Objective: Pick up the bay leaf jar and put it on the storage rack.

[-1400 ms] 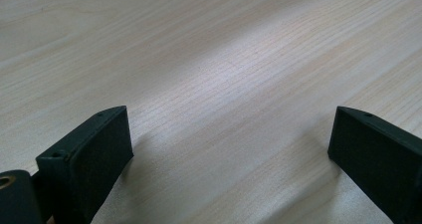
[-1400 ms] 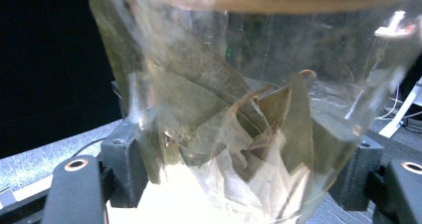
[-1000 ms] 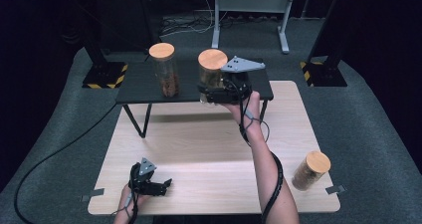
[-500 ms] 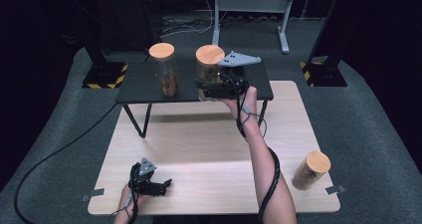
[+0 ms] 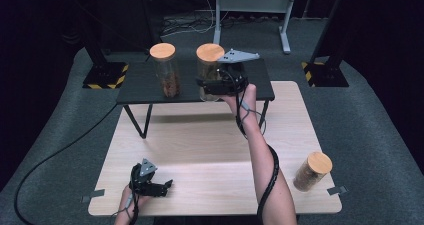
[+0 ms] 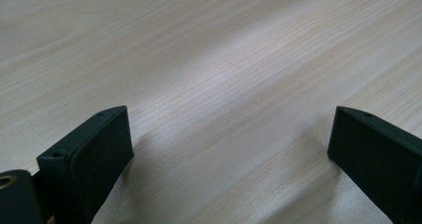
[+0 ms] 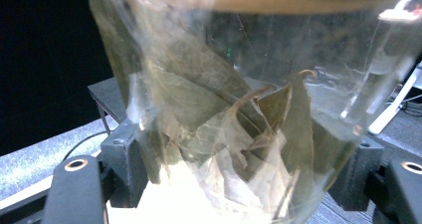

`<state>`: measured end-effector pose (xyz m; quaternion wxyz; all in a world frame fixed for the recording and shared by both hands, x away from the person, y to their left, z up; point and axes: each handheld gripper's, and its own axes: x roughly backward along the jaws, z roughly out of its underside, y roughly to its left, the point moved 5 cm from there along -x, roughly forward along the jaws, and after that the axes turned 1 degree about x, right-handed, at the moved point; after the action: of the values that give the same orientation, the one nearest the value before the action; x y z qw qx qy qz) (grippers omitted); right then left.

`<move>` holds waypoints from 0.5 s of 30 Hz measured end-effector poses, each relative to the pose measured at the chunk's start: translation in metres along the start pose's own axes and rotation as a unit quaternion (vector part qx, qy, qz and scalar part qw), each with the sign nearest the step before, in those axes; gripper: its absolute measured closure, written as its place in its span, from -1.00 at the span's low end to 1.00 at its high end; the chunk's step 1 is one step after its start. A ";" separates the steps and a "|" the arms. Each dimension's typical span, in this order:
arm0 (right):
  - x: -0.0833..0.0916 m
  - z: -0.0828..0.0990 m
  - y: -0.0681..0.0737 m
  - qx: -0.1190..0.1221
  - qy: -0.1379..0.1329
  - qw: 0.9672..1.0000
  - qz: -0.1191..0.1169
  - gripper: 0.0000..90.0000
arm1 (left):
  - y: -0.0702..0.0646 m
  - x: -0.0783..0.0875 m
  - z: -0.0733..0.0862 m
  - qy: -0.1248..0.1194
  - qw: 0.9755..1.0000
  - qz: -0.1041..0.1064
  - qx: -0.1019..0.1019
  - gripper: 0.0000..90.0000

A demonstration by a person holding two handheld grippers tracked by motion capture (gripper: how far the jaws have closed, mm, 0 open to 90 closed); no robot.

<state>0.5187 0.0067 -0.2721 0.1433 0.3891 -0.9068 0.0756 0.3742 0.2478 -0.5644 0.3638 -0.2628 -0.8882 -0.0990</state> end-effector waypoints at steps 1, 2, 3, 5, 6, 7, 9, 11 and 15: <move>-0.001 0.000 -0.001 0.000 0.001 1.000 0.001 -0.44 | 0.000 0.000 0.000 0.000 1.000 0.000 0.000 -0.94; -0.002 0.000 -0.001 -0.002 0.002 1.000 0.001 -0.44 | 0.000 0.000 0.000 0.000 1.000 0.000 0.000 -0.94; -0.002 0.000 -0.001 -0.002 0.003 1.000 0.000 -0.44 | 0.000 0.000 0.000 0.000 1.000 0.000 0.000 -0.94; -0.004 0.001 -0.002 -0.004 0.004 1.000 0.001 -0.44 | 0.000 0.000 0.000 0.000 1.000 0.000 0.000 -0.94; -0.005 0.001 -0.002 -0.005 0.005 1.000 0.000 -0.44 | 0.000 0.000 0.000 0.000 1.000 0.000 0.000 -0.94; -0.006 0.002 -0.003 -0.007 0.006 1.000 0.000 -0.45 | 0.000 0.000 0.000 0.000 1.000 0.000 0.000 -0.94; -0.009 0.003 -0.004 -0.012 0.010 1.000 0.000 -0.45 | 0.000 0.000 0.000 0.000 1.000 0.000 0.000 -0.94; -0.011 0.004 -0.006 -0.013 0.015 1.000 0.003 -0.44 | 0.000 0.000 0.000 0.000 1.000 0.000 0.000 -0.94; -0.014 0.006 -0.008 -0.018 0.015 1.000 0.004 -0.44 | 0.000 0.000 0.000 0.000 1.000 0.000 0.000 -0.94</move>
<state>0.5322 0.0097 -0.2816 0.1636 0.3820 -0.9072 0.0654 0.3742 0.2478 -0.5644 0.3637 -0.2629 -0.8882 -0.0989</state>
